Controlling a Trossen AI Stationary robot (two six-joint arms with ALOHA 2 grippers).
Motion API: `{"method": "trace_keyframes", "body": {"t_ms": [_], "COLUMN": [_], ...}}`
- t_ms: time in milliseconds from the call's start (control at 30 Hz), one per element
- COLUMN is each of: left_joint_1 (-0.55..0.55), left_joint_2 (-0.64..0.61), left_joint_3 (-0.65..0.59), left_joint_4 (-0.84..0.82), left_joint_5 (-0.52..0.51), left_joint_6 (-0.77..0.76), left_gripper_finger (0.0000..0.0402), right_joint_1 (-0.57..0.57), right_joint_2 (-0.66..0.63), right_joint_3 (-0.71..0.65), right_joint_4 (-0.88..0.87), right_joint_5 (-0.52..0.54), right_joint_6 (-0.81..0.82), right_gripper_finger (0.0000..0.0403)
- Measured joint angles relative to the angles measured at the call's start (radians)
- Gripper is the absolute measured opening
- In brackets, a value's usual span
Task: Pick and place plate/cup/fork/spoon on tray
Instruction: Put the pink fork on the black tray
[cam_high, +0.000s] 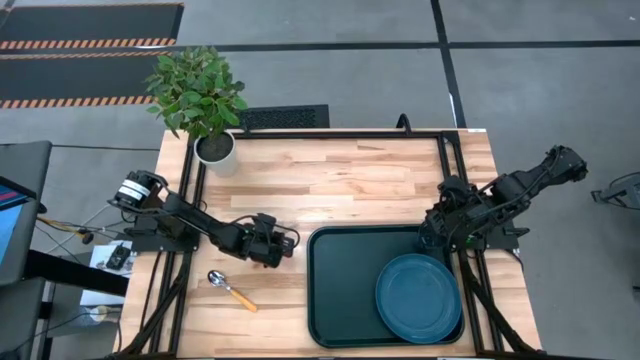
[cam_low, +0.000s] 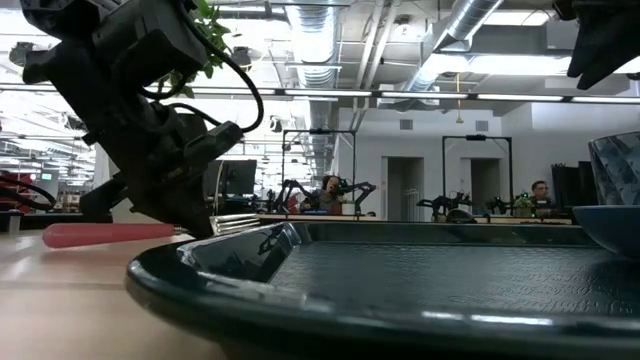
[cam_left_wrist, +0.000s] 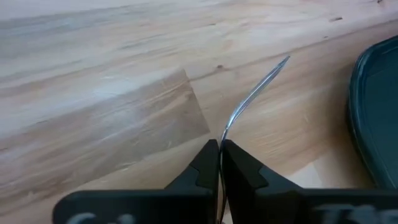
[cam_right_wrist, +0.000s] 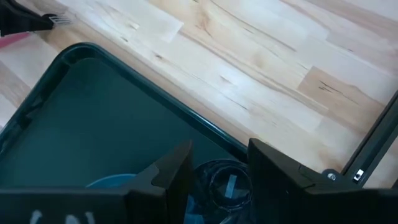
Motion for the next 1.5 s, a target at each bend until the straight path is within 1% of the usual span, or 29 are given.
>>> {"method": "trace_keyframes", "body": {"t_ms": [67,167,267,367,467,567,633,733,867,933,1033,1133,1233,1333,1400,1500], "left_joint_1": [0.000,-0.006,-0.018,-0.029,-0.032,-0.030,-0.029,-0.029,-0.029,-0.034,-0.057,-0.080,-0.096,-0.108,-0.120,-0.147], "left_joint_2": [-0.031,-0.105,-0.192,-0.251,-0.254,-0.201,-0.147,-0.040,0.109,0.165,0.233,0.283,0.311,0.332,0.359,0.440], "left_joint_3": [0.000,0.000,0.000,0.001,0.002,0.003,0.002,0.002,0.027,0.061,0.134,0.227,0.341,0.477,0.572,0.711], "left_joint_4": [0.001,0.012,0.077,0.239,0.450,0.598,0.661,0.828,1.134,1.205,1.192,1.089,0.919,0.682,0.533,0.430], "left_joint_5": [-0.011,-0.064,-0.119,-0.137,-0.116,-0.059,-0.031,-0.015,-0.003,-0.007,-0.051,-0.134,-0.217,-0.291,-0.333,-0.360], "left_joint_6": [-0.001,0.002,0.040,0.112,0.204,0.221,0.188,0.120,0.076,0.052,0.014,-0.014,0.003,0.049,0.040,0.010], "left_gripper_finger": [0.0001,0.0001,0.0000,0.0000,0.0000,0.0000,0.0000,0.0000,0.0000,0.0000,0.0000,0.0000,0.0000,0.0000,0.0000,0.0000], "right_joint_1": [0.000,0.000,0.000,0.000,0.001,0.001,0.001,0.001,-0.002,-0.004,-0.004,-0.001,0.014,0.033,0.045,0.067], "right_joint_2": [0.000,0.002,0.017,0.038,0.068,0.094,0.109,0.127,0.136,0.136,0.133,0.133,0.133,0.133,0.134,0.144], "right_joint_3": [0.000,0.000,0.000,0.001,0.001,0.001,0.001,0.001,0.001,0.001,0.001,0.001,0.001,0.001,0.001,0.000], "right_joint_4": [0.001,0.002,0.004,0.008,0.046,0.097,0.114,0.119,0.121,0.128,0.136,0.142,0.173,0.189,0.189,0.188], "right_joint_5": [0.000,0.007,0.036,0.055,0.057,0.057,0.057,0.056,0.064,0.077,0.079,0.077,0.074,0.076,0.076,0.077], "right_joint_6": [0.000,0.000,0.000,-0.005,-0.048,-0.078,-0.085,-0.104,-0.116,-0.121,-0.123,-0.123,-0.124,-0.132,-0.132,-0.135], "right_gripper_finger": [0.0179,0.0179,0.0179,0.0179,0.0179,0.0179,0.0179,0.0179,0.0179,0.0179,0.0179,0.0179,0.0179,0.0179,0.0179,0.0179]}}
